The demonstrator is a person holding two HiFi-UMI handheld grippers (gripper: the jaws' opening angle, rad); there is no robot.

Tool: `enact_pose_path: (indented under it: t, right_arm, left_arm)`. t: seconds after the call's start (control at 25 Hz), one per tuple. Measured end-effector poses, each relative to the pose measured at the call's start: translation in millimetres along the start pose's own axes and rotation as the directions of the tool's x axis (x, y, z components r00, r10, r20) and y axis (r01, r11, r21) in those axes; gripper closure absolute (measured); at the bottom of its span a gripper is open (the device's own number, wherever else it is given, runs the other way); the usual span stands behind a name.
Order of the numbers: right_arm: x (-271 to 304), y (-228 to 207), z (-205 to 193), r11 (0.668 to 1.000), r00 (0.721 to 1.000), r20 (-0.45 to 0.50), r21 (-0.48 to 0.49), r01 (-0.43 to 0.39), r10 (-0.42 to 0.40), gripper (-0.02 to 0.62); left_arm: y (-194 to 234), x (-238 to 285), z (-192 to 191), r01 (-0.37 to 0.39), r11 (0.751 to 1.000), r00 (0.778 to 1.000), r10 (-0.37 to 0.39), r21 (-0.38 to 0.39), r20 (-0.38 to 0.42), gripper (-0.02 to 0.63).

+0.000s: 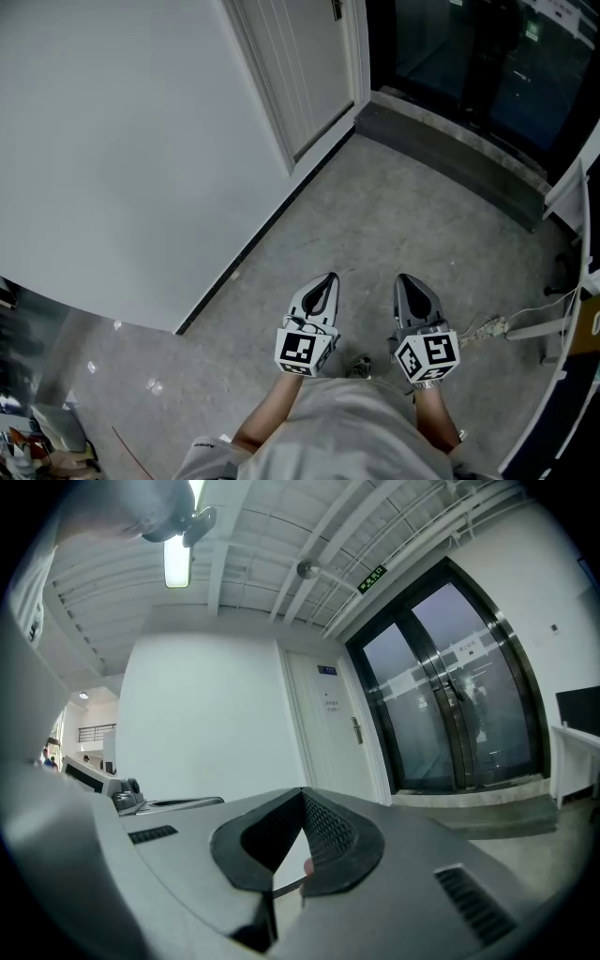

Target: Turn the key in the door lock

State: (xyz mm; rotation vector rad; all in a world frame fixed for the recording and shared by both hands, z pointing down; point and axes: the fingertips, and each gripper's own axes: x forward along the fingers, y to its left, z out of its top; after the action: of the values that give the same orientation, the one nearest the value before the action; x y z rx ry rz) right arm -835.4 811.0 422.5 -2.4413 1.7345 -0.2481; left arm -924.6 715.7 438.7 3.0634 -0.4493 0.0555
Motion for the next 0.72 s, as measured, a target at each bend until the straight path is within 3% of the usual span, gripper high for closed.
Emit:
enact_pose_path:
  t: [0.36,0.72]
  right_arm:
    - [54.0,-26.6,0.9,1.000,1.000,-0.021,-0.006,0.016,-0.017,0.603]
    - [136.5,-60.1,20.4,0.998,0.998,-0.021,-0.007,0.060,-0.060,0.603]
  left_arm:
    - [31.9,56.2,-4.5,0.002,1.000,1.000,-0.002,-0.010,-0.008,0.597]
    - [72.8,142.2,10.5,0.066,0.998,0.998,-0.066,-0.017,0.018,0.597]
